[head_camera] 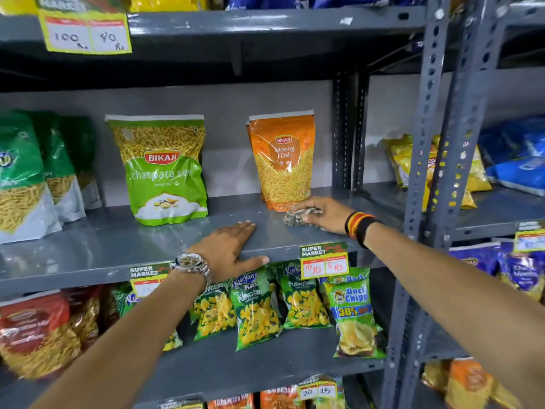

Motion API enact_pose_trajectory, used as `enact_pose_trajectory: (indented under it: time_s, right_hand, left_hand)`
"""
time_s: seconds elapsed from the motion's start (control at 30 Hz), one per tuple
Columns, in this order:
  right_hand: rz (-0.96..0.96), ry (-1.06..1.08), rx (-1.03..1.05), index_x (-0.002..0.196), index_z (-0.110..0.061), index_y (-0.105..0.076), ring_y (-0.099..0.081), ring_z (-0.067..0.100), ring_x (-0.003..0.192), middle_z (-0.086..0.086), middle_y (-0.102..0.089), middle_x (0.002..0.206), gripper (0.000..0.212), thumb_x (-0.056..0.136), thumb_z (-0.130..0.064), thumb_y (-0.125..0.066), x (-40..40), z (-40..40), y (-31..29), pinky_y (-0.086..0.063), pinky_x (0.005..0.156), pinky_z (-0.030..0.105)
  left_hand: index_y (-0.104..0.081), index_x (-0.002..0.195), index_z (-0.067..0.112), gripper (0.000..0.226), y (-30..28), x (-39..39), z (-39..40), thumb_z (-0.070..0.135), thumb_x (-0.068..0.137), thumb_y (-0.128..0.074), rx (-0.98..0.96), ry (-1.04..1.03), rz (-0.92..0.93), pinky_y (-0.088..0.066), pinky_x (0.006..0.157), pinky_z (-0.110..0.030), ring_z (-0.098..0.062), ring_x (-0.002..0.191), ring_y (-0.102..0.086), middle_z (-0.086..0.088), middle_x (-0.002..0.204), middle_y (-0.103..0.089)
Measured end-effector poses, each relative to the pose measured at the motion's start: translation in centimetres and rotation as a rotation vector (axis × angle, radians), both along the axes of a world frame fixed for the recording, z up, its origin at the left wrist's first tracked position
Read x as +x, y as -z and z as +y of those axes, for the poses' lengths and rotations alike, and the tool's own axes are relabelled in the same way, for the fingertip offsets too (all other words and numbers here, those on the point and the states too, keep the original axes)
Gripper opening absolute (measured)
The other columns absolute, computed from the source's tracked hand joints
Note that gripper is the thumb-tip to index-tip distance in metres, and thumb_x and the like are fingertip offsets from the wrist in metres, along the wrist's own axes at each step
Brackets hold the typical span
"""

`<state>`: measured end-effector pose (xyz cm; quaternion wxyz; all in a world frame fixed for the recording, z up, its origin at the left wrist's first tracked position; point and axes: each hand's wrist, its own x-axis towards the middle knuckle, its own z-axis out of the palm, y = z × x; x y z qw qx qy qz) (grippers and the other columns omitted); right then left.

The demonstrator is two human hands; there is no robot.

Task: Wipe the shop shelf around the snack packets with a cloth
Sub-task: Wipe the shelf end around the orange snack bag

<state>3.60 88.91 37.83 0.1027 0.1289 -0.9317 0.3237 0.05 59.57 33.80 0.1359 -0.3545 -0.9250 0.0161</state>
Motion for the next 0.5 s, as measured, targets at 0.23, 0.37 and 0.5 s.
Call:
enact_pose_trajectory:
  time_s: [0.23, 0.37, 0.5]
  right_hand:
    - [-0.078, -0.135, 0.022, 0.126, -0.029, -0.064, -0.057, -0.018, 0.098, -0.017, -0.060, 0.129, 0.035, 0.093, -0.015, -0.061, 7.5, -0.3, -2.3, -0.042, 0.095, 0.017]
    - [0.066, 0.143, -0.105, 0.122, -0.019, -0.067, -0.058, 0.008, 0.112, -0.003, -0.064, 0.125, 0.033, 0.093, -0.006, -0.060, 5.3, 3.4, -4.5, -0.038, 0.107, 0.031]
    - [0.078, 0.315, -0.107, 0.119, -0.017, -0.070, -0.056, 0.018, 0.120, 0.005, -0.065, 0.126, 0.030, 0.093, -0.004, -0.059, 1.0, 5.8, -4.7, -0.038, 0.098, 0.024]
  left_hand:
    - [-0.020, 0.162, 0.016, 0.107, -0.5, 0.5, 0.1, 0.089, 0.084, -0.027, 0.021, 0.017, -0.019, -0.023, 0.123, -0.036, -0.022, 0.153, -0.029, -0.004, 0.169, -0.026]
    - [-0.018, 0.163, 0.015, 0.105, -1.2, 1.2, 1.4, 0.087, 0.087, -0.030, -0.001, 0.057, -0.002, -0.026, 0.121, -0.038, -0.025, 0.151, -0.032, -0.006, 0.168, -0.026]
    - [-0.016, 0.163, 0.017, 0.101, -1.1, 2.2, 5.4, 0.085, 0.089, -0.030, 0.024, 0.135, 0.000, -0.031, 0.120, -0.041, -0.028, 0.149, -0.036, -0.007, 0.168, -0.027]
